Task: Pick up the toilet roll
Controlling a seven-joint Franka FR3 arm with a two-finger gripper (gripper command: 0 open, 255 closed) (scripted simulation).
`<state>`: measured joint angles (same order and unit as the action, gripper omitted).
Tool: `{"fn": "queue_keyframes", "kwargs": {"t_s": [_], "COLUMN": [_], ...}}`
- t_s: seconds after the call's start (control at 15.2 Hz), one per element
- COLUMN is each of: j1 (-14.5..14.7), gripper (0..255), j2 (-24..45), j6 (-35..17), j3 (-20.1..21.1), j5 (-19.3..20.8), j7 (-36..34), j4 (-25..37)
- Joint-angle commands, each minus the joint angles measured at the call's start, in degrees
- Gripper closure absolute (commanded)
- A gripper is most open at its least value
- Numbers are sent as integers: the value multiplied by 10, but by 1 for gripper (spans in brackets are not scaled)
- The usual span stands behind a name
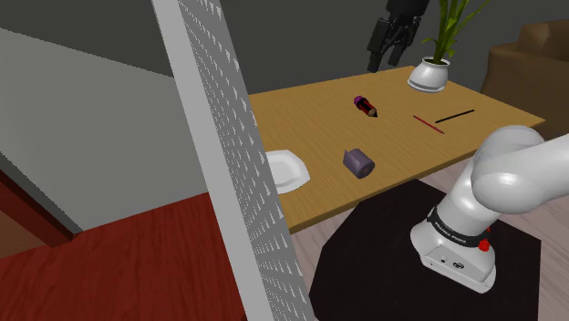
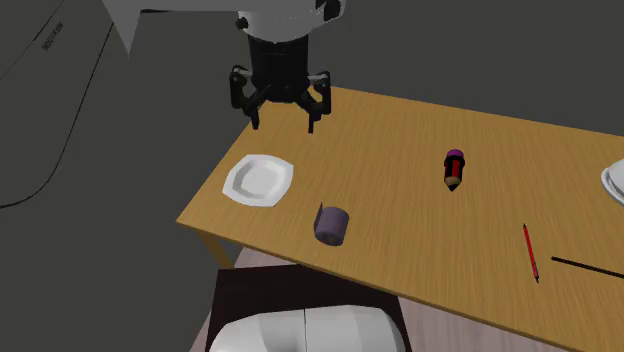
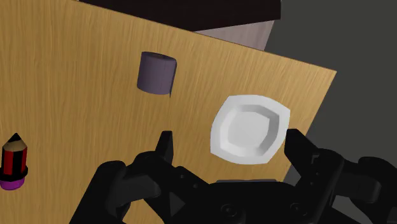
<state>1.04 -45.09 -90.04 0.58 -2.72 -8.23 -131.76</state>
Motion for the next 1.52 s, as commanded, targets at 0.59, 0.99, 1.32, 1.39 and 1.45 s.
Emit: {"fn": "queue_keyframes", "kwargs": {"t_s": [0.59, 0.99, 1.32, 1.39, 1.45], "j1": [-34, -50, -62, -65, -68], "gripper": [0, 0, 0, 0, 0], "j2": [306, 491, 634, 661, 688], "j6": [61, 118, 168, 178, 189], "j3": [17, 9, -9, -13, -17], "j5": [20, 30, 31, 30, 29], "j7": [-93, -150, -191, -198, -206], "j4": [132, 218, 282, 293, 304]}}
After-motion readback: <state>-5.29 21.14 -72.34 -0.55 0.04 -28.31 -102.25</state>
